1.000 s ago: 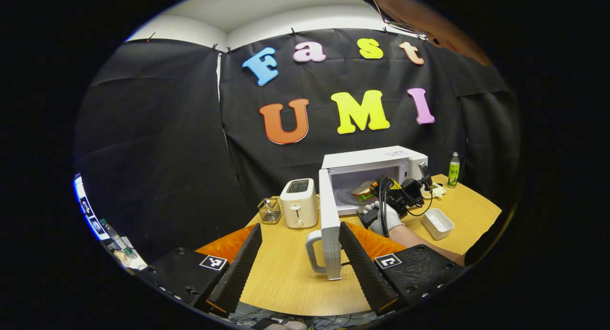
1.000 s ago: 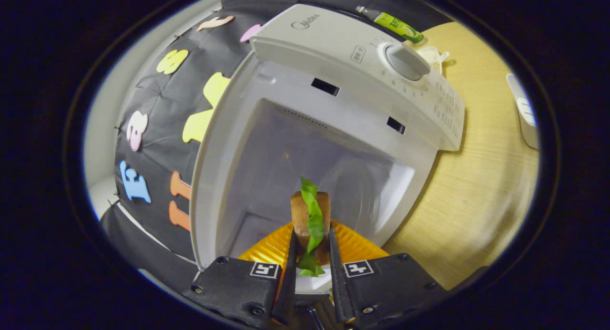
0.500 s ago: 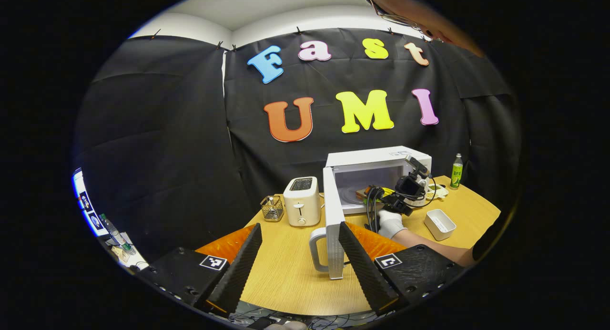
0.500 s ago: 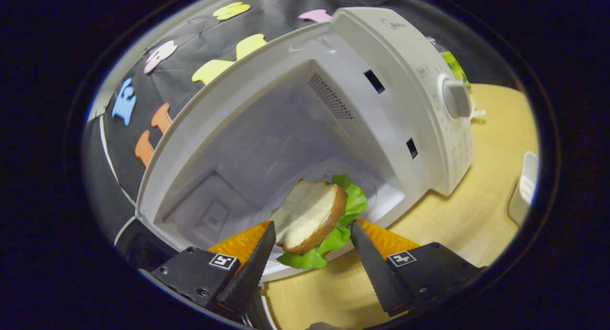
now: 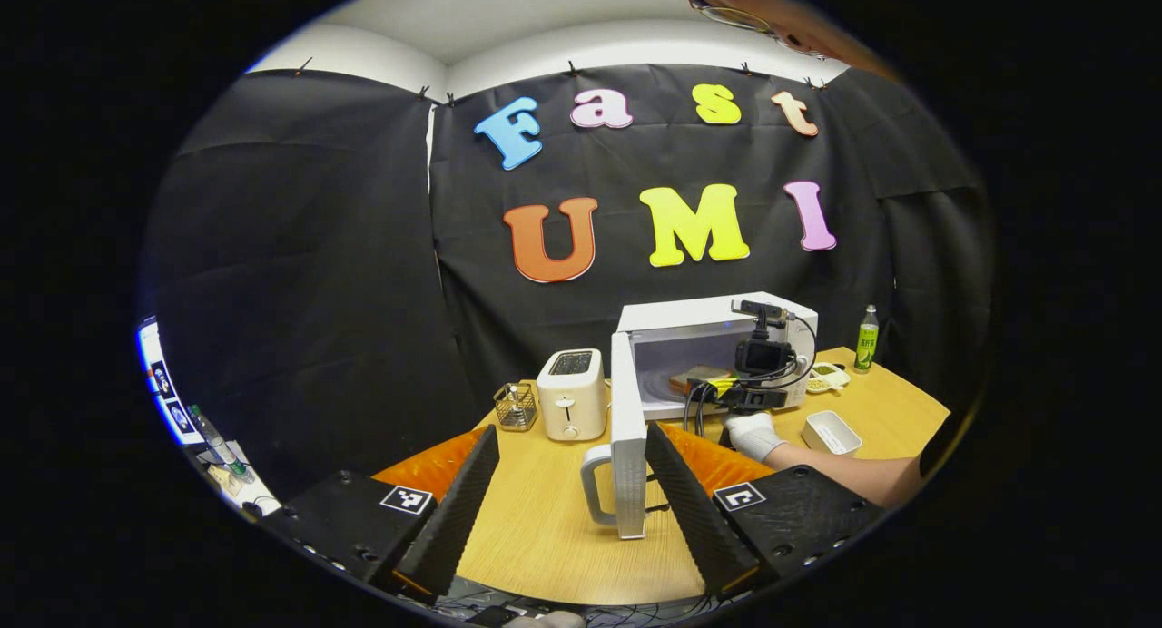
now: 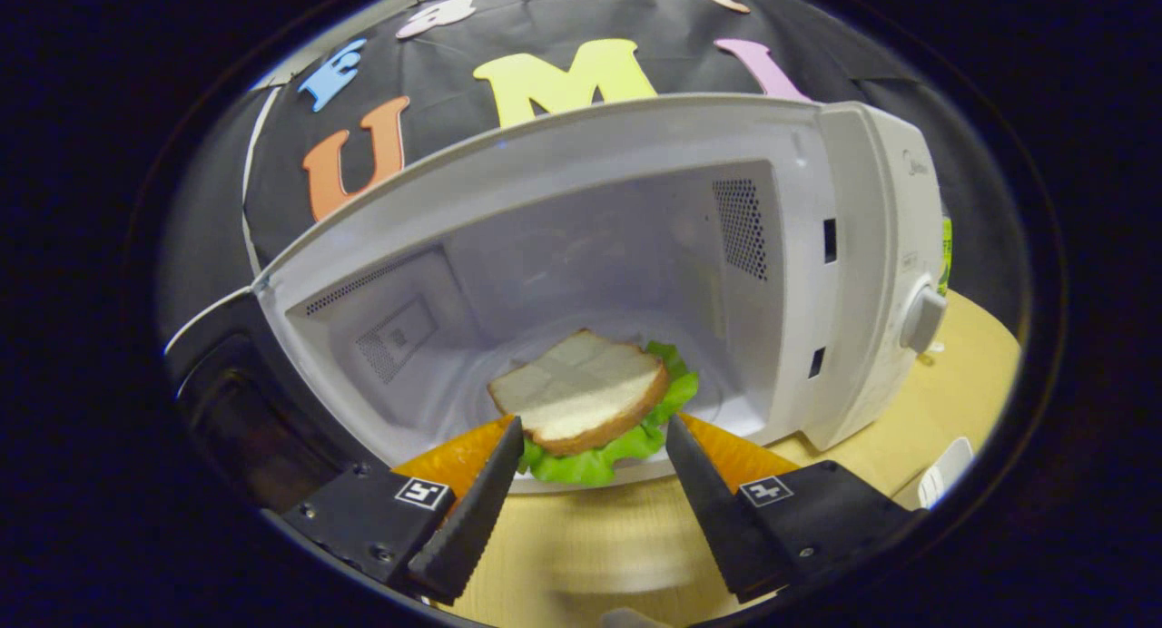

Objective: Open the microwave oven with the left hand, put the food in, and close the microwave oven.

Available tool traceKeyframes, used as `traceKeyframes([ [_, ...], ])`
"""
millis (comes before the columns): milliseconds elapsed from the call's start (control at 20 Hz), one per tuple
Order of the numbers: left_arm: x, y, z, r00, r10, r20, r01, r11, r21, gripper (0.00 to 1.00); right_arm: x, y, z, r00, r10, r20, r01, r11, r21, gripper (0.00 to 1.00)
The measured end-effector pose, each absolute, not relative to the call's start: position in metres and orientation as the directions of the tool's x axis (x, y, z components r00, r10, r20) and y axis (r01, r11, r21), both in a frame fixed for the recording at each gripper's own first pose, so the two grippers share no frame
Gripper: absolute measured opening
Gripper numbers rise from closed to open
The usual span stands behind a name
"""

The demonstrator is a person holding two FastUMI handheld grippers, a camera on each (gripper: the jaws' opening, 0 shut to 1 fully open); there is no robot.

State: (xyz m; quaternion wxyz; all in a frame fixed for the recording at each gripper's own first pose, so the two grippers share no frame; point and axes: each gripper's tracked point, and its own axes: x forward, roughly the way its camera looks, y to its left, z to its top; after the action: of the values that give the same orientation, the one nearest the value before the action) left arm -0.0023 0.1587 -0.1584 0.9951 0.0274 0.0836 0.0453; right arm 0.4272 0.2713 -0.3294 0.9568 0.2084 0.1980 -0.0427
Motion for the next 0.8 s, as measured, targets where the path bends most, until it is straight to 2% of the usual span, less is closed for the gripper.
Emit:
traceKeyframes([
  [50, -0.002, 0.159, -0.158, 0.983, 0.098, -0.157, -0.089, 0.994, 0.06, 0.96, 0.42, 0.269, -0.328, 0.921, 0.007, -0.39, 0.161, 0.904, 0.397, 0.92],
  [100, -0.001, 0.159, -0.159, 0.982, 0.097, -0.162, -0.089, 0.995, 0.054, 0.96, 0.41, 0.258, -0.321, 0.93, -0.027, -0.368, 0.171, 0.916, 0.364, 1.0],
  [150, 0.001, 0.159, -0.159, 0.982, 0.093, -0.164, -0.086, 0.995, 0.047, 0.96, 0.402, 0.252, -0.313, 0.939, -0.047, -0.34, 0.167, 0.928, 0.332, 1.0],
  [200, 0.001, 0.16, -0.158, 0.982, 0.091, -0.163, -0.085, 0.995, 0.045, 0.96, 0.396, 0.25, -0.308, 0.942, -0.039, -0.334, 0.15, 0.938, 0.312, 0.9],
  [350, 0.009, 0.169, -0.154, 0.984, 0.107, -0.143, -0.099, 0.993, 0.064, 0.96, 0.364, 0.252, -0.288, 0.944, 0.027, -0.328, 0.091, 0.936, 0.339, 0.92],
  [400, 0.01, 0.172, -0.154, 0.984, 0.109, -0.143, -0.101, 0.993, 0.068, 0.96, 0.349, 0.248, -0.268, 0.956, 0.033, -0.293, 0.071, 0.939, 0.338, 1.0],
  [550, 0.015, 0.183, -0.149, 0.984, 0.112, -0.136, -0.102, 0.992, 0.079, 0.96, 0.295, 0.231, -0.201, 0.975, 0.06, -0.216, 0.0, 0.963, 0.27, 1.0],
  [600, 0.016, 0.187, -0.148, 0.985, 0.109, -0.131, -0.099, 0.992, 0.082, 0.96, 0.278, 0.224, -0.178, 0.977, 0.074, -0.198, -0.024, 0.969, 0.245, 0.91],
  [650, 0.019, 0.191, -0.148, 0.986, 0.109, -0.127, -0.099, 0.991, 0.088, 0.96, 0.26, 0.216, -0.158, 0.979, 0.084, -0.187, -0.043, 0.977, 0.21, 0.91],
  [700, 0.019, 0.195, -0.153, 0.984, 0.111, -0.141, -0.098, 0.991, 0.093, 0.96, 0.244, 0.206, -0.14, 0.979, 0.093, -0.18, -0.061, 0.982, 0.18, 1.0],
  [750, 0.021, 0.199, -0.156, 0.985, 0.107, -0.135, -0.095, 0.991, 0.096, 0.96, 0.225, 0.196, -0.126, 0.979, 0.098, -0.179, -0.069, 0.984, 0.161, 1.0],
  [800, 0.022, 0.204, -0.159, 0.984, 0.111, -0.136, -0.099, 0.991, 0.094, 0.96, 0.208, 0.187, -0.109, 0.98, 0.101, -0.172, -0.076, 0.986, 0.146, 0.91],
])
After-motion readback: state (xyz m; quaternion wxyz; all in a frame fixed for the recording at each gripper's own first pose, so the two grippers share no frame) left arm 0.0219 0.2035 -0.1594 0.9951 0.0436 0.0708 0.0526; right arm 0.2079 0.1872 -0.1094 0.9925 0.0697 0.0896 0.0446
